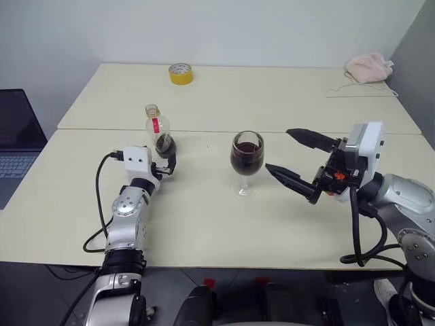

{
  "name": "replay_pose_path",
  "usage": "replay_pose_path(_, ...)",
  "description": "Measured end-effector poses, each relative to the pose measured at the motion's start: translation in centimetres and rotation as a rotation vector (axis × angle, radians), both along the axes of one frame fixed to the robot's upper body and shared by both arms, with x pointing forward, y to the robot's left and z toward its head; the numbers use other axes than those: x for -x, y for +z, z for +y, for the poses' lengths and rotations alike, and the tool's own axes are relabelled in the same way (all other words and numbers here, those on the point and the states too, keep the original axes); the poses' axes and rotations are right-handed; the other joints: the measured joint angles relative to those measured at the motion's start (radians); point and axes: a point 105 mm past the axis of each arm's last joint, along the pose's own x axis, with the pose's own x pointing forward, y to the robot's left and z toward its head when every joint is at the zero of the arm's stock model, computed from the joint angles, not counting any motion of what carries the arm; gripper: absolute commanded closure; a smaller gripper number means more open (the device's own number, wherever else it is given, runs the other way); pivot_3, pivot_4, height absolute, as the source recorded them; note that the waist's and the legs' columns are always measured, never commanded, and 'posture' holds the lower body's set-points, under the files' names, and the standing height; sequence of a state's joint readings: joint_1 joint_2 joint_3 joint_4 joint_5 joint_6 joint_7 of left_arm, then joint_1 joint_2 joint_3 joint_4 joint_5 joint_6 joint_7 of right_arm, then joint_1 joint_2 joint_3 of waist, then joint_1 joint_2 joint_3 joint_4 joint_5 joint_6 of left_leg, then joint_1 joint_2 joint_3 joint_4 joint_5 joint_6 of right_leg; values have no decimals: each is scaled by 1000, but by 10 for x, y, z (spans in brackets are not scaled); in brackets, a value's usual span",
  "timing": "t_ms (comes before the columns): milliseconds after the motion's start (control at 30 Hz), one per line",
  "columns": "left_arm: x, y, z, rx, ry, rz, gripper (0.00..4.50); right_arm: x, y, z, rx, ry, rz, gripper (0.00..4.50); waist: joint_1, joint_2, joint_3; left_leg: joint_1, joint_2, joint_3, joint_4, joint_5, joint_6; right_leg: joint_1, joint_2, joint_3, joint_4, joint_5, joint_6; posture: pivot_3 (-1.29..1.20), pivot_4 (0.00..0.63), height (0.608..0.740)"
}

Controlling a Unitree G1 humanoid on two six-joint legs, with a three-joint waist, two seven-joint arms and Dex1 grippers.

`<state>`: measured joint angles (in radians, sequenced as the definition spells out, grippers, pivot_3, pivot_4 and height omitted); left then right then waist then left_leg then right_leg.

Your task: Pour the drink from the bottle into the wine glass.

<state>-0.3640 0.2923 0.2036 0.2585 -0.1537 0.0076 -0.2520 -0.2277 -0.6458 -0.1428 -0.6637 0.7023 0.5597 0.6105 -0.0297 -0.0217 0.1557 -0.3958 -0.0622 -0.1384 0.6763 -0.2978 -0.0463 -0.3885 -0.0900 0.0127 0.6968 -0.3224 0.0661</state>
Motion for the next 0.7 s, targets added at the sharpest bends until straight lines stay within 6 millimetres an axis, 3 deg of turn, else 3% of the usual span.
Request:
replay_pose_path(167, 28, 8, 7, 55, 7, -3, 32, -19, -45, -39, -61, -204, 118, 0, -1, 0, 0, 1, 1, 1, -1, 0, 0, 0, 0, 2, 0, 0, 0, 0, 150, 740)
replay_pose_path(333, 33, 12, 5, 108, 39, 62, 32, -40, -62, -63, -117, -423, 57, 0, 0, 1, -1, 4, 1, 2, -1, 0, 0, 2, 1, 3, 0, 0, 0, 0, 150, 740)
replay_pose_path(467, 39, 5, 5, 123, 54, 98, 32, -50, -76, -75, -164, -570, 30, 0, -2, 1, -1, 4, 1, 3, -2, 0, 0, 1, 1, 3, 0, 0, 0, 0, 150, 740)
replay_pose_path(700, 50, 6, -1, 96, 22, 70, 32, -64, -117, -83, -227, -795, 80, 0, -2, 2, -1, 4, 1, 4, -2, 0, 0, 1, 1, 4, 0, 0, 0, 0, 150, 740)
